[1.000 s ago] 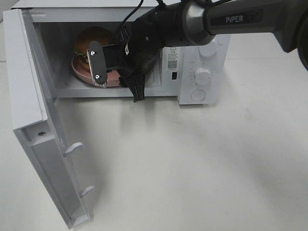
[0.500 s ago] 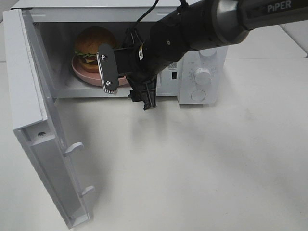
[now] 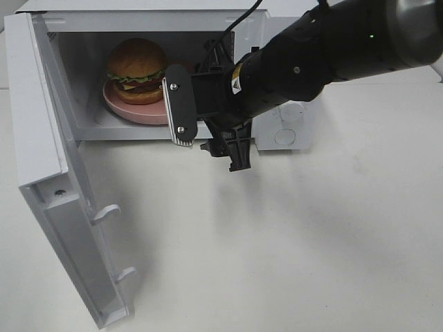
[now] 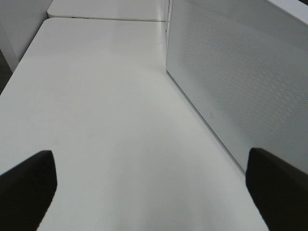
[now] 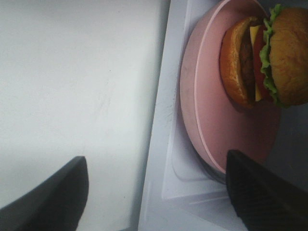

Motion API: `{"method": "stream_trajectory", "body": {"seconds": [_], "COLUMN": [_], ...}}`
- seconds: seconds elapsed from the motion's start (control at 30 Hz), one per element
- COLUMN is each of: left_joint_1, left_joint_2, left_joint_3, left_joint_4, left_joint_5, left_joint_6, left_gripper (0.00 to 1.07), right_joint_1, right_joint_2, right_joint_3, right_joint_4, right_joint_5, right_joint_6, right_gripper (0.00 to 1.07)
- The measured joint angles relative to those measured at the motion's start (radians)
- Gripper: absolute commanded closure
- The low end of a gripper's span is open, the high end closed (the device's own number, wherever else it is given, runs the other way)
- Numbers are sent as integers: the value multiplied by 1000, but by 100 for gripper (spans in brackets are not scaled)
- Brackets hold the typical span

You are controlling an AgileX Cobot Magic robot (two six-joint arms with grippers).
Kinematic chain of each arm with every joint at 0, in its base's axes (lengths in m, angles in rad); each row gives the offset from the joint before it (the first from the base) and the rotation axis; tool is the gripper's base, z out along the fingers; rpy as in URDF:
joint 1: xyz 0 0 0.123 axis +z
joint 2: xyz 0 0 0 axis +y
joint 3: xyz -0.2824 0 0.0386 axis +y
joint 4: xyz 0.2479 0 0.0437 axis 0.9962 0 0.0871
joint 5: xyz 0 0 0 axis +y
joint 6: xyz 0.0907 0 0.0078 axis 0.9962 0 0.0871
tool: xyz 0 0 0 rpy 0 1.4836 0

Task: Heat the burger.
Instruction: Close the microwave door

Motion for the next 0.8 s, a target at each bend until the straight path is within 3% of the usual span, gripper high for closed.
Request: {"method": "stream_trajectory", "body": {"seconds": [0.4, 0.8], "left_joint_1": [0, 0], "left_joint_2": [0, 0], "left_joint_3": [0, 0], "left_joint_4": [0, 0], "left_joint_5": [0, 0], "left_joint_6": [0, 0], "left_gripper": [6, 6], "right_joint_1": [0, 0], "right_joint_2": [-165, -355], "right_joint_3": [158, 319], "right_joint_4": [0, -1], "right_joint_5": [-6, -6], "right_joint_6": [48, 243], "right_gripper": [31, 31]}}
